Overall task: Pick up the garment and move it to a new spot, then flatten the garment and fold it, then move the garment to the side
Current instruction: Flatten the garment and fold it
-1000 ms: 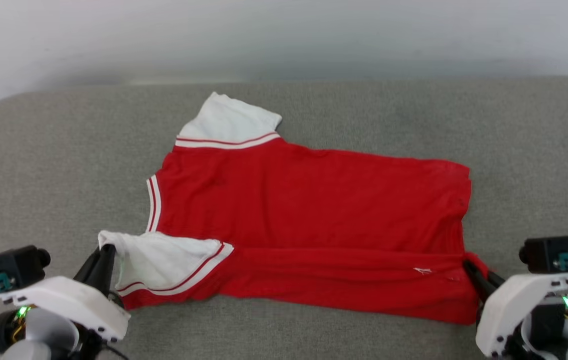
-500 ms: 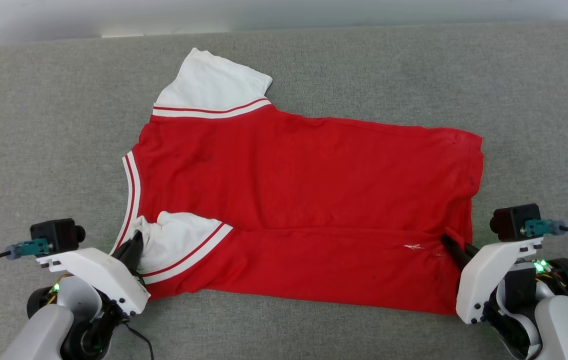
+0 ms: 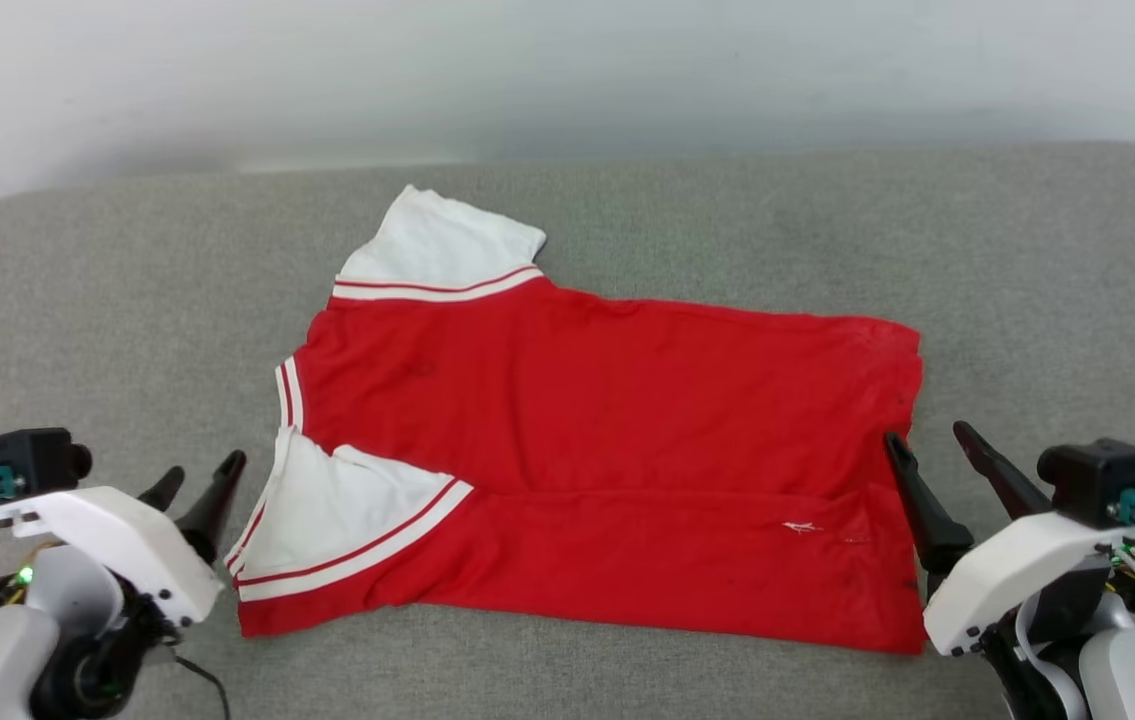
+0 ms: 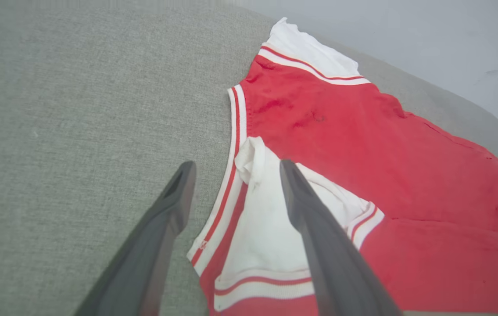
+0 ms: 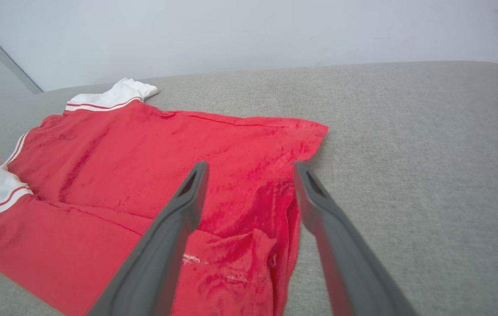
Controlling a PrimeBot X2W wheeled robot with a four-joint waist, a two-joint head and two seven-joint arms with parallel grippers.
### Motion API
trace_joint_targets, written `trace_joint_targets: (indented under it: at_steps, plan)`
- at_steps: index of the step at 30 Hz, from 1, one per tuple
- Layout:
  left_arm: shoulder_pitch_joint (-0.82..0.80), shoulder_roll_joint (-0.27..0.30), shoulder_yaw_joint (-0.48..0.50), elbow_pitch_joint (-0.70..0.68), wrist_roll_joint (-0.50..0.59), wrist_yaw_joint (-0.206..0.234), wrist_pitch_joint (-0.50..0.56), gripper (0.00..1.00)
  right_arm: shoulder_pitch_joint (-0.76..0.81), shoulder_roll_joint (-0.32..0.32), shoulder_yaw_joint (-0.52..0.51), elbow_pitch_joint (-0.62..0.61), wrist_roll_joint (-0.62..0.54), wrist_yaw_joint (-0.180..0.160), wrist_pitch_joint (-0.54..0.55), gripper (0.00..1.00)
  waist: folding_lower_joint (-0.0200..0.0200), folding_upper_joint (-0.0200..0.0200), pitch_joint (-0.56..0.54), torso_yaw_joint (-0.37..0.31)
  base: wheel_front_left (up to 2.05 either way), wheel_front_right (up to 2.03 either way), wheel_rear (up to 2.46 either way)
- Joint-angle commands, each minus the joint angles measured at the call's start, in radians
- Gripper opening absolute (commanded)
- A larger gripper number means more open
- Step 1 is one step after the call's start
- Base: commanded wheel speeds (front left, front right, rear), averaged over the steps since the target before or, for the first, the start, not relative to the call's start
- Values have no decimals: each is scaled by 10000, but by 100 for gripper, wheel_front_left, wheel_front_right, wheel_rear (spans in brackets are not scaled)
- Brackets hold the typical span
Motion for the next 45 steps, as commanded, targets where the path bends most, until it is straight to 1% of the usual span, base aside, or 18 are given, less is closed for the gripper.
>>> trace_joint_targets:
  at_steps: [1, 4, 8, 11, 13, 15, 17, 20, 24, 27, 28, 29, 30, 33, 34, 37, 41, 45]
  plan:
    - [221, 322, 127, -301, -141, 148, 280, 100, 282, 120, -99, -239, -114, -7, -176, 100, -1, -1, -463, -125, 0, 0, 0]
    - [464, 998, 277, -952, -350, 350, 960, 100, 599, 256, -206, -658, -260, -7, -206, 100, -1, -1, -679, -233, 0, 0, 0]
    - [885, 1879, 291, -1852, -835, 688, 2343, 100, 877, 399, -238, -1286, -388, -7, -68, 100, -1, -1, -684, -431, 0, 0, 0]
    - [1378, 2294, 320, -2317, -1467, 1126, 3402, 100, 964, 527, -216, -1658, -483, -7, 79, 100, -1, -1, -457, -638, 0, 0, 0]
    - [1605, 2475, 398, -2538, -1770, 1348, 3774, 100, 986, 603, -204, -1810, -518, -7, 136, 100, -1, -1, -233, -792, 0, 0, 0]
    - [1863, 2509, 441, -2580, -1982, 1508, 3954, 100, 999, 665, -198, -1858, -529, -7, 196, 100, -1, -1, 5, -926, 0, 0, 0]
    - [2051, 2443, 445, -2480, -2182, 1564, 4066, 100, 953, 736, -177, -1907, -508, -6, 176, 100, -1, -1, 240, -1051, 0, 0, 0]
    - [2162, 2329, 537, -2302, -2428, 1516, 4111, 100, 886, 803, -152, -1902, -515, -7, 182, 100, -1, -1, 545, -1199, 0, 0, 0]
    - [2046, 1942, 530, -1798, -2805, 1426, 4245, 100, 766, 861, -182, -1848, -473, -6, 198, 100, -1, -1, 850, -1278, 0, 0, 0]
    - [1990, 1625, 295, -1340, -3032, 1257, 4542, 100, 727, 865, -240, -1809, -458, -7, 208, 100, -1, -1, 952, -1304, 0, 0, 0]
    - [2024, 1512, 189, -1228, -3096, 1183, 4662, 51, 724, 870, -250, -1807, -436, -6, 205, 100, -1, -1, 966, -1306, 0, 0, 0]
    - [2025, 1391, 121, -1150, -3153, 1102, 4737, 38, 721, 867, -290, -1792, -435, -7, 228, 100, -1, -1, 966, -1306, 0, 0, 0]
    - [1999, 1275, 68, -1099, -3235, 1026, 4814, 0, 713, 857, -362, -1786, -402, -7, 262, 100, -1, -1, 950, -1290, 0, 0, 0]
    - [1858, 1234, 80, -1045, -3155, 801, 4657, 0, 744, 796, -558, -1770, -226, -6, 469, 100, -1, -1, 827, -1194, 0, 0, 0]
    - [1858, 1234, 80, -1045, -3155, 801, 4657, 0, 744, 796, -558, -1770, -226, -6, 469, 100, -1, -1, 827, -1194, 0, 0, 0]
    - [1694, 1329, 188, -1091, -2865, 646, 4284, 0, 854, 598, -654, -1758, 88, -7, 1082, 100, -1, -1, 631, -1069, 0, 0, 0]
    - [1445, 1553, 311, -1378, -2403, 587, 3799, 0, 1014, 166, -741, -1696, 640, -6, 2705, 100, -1, -1, 380, -882, 0, 0, 0]
    - [1383, 1755, 320, -1905, -1995, 719, 3529, 0, 1186, -199, -885, -1794, 1066, -7, 4532, 100, -1, -1, 278, -687, 0, 0, 0]
